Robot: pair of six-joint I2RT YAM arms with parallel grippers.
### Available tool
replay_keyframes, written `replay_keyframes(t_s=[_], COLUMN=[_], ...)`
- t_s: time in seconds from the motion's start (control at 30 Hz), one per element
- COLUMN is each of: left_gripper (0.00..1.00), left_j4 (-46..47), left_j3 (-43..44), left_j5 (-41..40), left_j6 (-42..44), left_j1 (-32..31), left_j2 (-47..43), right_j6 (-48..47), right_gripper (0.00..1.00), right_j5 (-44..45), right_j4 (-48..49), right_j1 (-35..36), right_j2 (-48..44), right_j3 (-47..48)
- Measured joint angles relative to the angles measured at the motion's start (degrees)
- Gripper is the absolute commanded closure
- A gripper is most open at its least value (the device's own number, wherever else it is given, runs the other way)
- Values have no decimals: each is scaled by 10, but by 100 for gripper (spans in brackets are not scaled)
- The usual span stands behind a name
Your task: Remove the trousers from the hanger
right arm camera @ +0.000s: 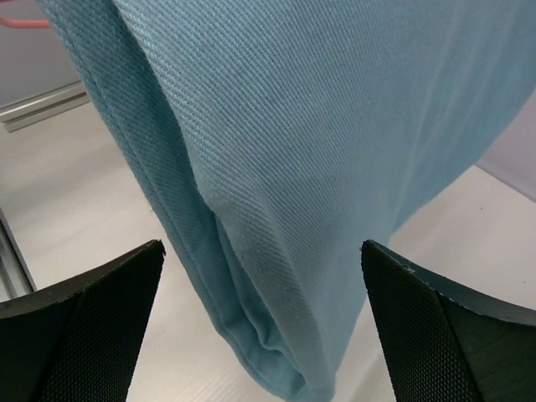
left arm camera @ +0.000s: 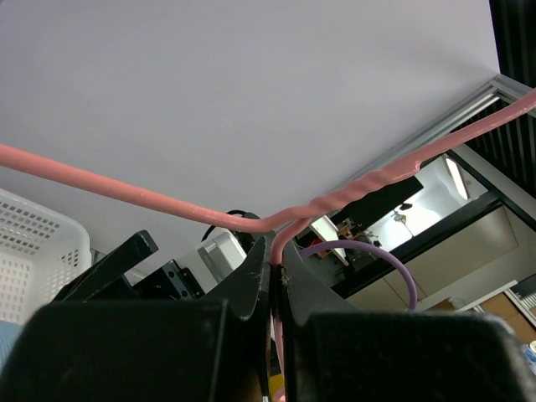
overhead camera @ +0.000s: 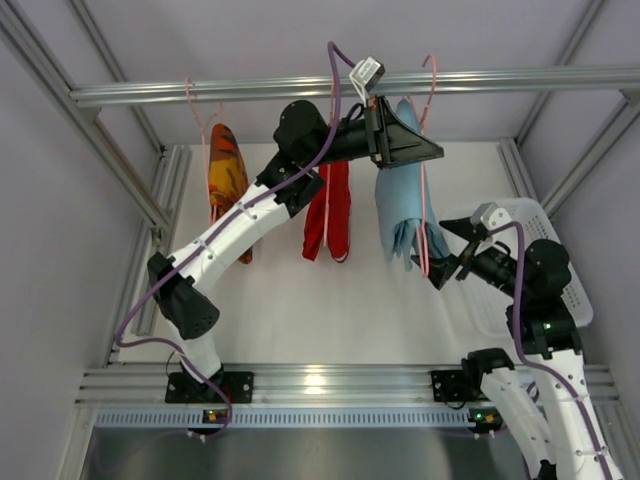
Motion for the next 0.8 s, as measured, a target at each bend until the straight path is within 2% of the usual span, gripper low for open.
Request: replay_keyframes(t_s=[0.1,0.4,0.8], left_gripper=[100,100,100], left_j4=[0,0,1], left_j3=[1,5,13], left_j5=[0,-4,-10], left_j6=[0,2,4], left_j1=[-2,-10,-14], left_j2=[0,2,12], right_j6=[-7,-20,-8], right_gripper=[1,12,3], right_j5=[5,92,85], right_j4=[4,58,101], right_j1=[8,13,35], right_j2=[10,16,37], right_j3=[0,-20,-26])
